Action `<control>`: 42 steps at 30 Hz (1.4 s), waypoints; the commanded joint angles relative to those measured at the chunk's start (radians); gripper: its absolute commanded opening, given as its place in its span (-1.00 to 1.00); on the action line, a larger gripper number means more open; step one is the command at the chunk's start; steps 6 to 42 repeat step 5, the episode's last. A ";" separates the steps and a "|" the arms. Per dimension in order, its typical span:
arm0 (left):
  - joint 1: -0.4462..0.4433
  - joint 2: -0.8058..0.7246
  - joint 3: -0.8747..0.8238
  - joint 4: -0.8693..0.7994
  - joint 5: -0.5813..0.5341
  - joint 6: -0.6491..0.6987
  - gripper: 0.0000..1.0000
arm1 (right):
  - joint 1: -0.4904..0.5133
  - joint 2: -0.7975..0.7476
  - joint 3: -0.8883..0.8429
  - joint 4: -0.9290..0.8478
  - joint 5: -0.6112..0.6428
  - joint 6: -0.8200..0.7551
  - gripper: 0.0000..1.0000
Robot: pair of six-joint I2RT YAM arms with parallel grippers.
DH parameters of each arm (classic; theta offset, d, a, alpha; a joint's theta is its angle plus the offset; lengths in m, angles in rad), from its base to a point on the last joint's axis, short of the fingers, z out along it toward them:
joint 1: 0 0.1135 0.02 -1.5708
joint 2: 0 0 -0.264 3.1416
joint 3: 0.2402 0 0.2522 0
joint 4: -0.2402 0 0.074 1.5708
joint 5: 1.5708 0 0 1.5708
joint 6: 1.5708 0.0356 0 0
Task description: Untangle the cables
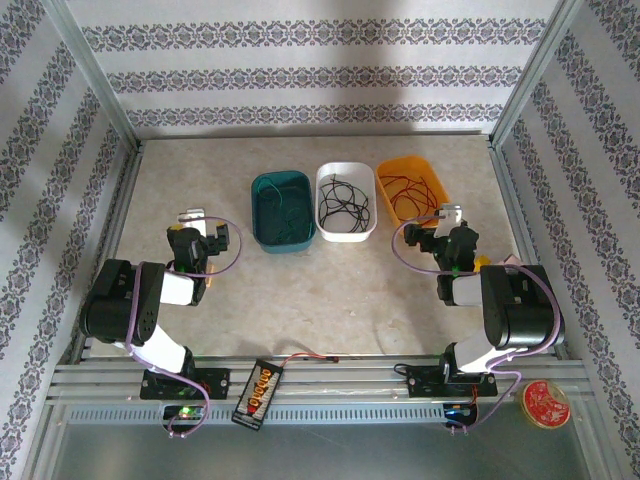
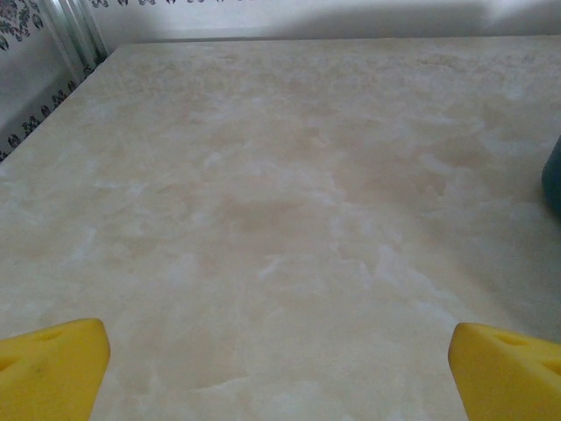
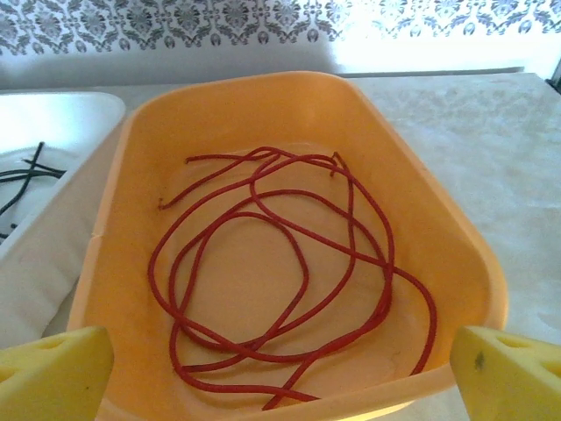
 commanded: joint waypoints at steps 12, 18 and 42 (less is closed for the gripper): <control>0.010 0.004 0.003 0.048 0.010 -0.008 0.98 | -0.017 0.010 0.018 0.010 -0.070 0.002 0.96; 0.010 0.004 0.003 0.048 0.010 -0.008 0.98 | -0.017 0.010 0.018 0.010 -0.070 0.002 0.96; 0.010 0.004 0.003 0.048 0.010 -0.008 0.98 | -0.017 0.010 0.018 0.010 -0.070 0.002 0.96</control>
